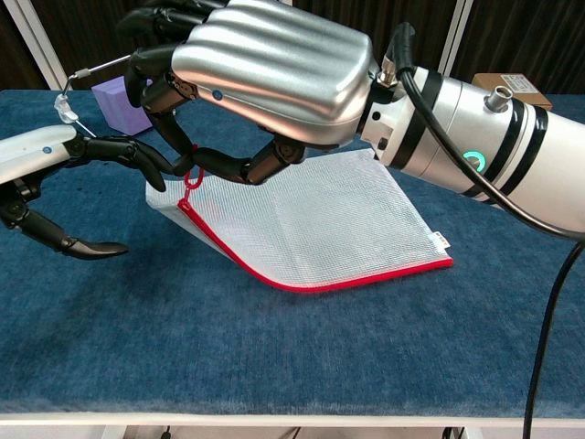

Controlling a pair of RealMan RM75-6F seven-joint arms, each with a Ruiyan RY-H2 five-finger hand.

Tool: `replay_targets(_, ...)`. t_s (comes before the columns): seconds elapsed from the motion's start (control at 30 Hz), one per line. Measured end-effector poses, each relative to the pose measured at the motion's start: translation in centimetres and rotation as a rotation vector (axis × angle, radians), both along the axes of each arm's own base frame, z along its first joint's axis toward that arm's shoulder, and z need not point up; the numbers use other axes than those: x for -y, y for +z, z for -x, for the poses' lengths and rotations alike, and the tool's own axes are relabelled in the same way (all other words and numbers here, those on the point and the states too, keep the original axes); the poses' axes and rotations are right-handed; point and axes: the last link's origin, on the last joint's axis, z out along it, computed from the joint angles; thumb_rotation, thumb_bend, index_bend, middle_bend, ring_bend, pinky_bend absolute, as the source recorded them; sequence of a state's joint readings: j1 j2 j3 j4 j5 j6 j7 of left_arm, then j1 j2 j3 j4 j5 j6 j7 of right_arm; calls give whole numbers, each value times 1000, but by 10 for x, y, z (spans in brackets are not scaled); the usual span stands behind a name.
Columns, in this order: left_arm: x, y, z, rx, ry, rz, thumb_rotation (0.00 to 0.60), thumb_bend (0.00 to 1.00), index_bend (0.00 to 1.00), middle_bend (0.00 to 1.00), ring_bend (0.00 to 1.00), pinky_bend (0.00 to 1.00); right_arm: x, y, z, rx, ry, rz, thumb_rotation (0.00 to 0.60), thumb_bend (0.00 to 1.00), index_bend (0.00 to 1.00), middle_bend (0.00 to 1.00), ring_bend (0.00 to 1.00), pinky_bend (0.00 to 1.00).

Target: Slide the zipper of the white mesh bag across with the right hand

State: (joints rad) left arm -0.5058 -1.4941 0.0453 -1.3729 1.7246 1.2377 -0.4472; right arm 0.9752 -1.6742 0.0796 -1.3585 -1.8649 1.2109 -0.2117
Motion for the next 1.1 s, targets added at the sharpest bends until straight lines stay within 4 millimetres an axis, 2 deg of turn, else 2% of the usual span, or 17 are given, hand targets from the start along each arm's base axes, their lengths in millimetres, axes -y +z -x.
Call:
replay_targets(0.47, -3, -12, -11, 11, -11, 33, 600, 246, 405, 200, 106, 150, 3, -5, -5, 12, -3, -7, 600, 504, 769, 272, 31, 37)
replay_targets(1.1, -2, -28, -26, 29, -6, 81, 600, 328, 482, 201, 106, 150, 6, -6, -1, 16, -19, -6, 600, 504, 769, 272, 30, 36)
